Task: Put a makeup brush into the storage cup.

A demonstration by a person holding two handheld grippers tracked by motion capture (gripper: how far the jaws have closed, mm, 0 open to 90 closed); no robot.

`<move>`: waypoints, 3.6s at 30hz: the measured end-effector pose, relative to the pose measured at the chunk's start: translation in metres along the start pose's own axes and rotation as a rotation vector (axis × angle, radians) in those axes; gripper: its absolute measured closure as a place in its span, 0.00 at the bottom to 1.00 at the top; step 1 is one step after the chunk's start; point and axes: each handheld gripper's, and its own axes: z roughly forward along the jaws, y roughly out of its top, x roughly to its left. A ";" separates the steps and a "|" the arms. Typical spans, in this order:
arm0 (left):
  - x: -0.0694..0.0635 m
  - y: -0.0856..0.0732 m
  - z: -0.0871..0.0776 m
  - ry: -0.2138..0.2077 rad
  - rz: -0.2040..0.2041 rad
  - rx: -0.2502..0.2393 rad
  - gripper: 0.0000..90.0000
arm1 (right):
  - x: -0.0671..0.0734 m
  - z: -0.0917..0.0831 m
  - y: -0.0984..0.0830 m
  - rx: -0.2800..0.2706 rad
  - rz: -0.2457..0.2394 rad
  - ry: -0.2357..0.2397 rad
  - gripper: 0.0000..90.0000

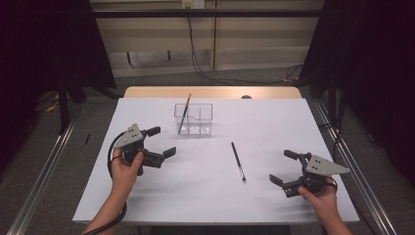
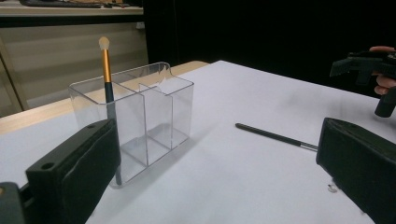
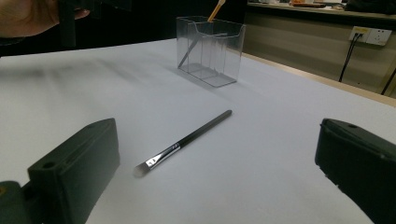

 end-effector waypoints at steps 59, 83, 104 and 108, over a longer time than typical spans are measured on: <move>-0.009 -0.034 -0.050 0.018 0.009 0.035 0.00 | 0.002 0.018 0.011 -0.024 0.009 0.012 0.00; -0.011 -0.035 -0.053 0.018 0.007 0.030 0.00 | 0.002 0.051 0.029 0.010 0.013 0.015 0.00; -0.014 -0.033 -0.049 0.005 0.022 0.034 0.00 | -0.003 0.081 0.040 0.023 0.022 -0.008 0.00; -0.014 -0.034 -0.049 0.005 0.023 0.036 0.00 | -0.003 0.086 0.041 0.029 0.019 -0.005 0.00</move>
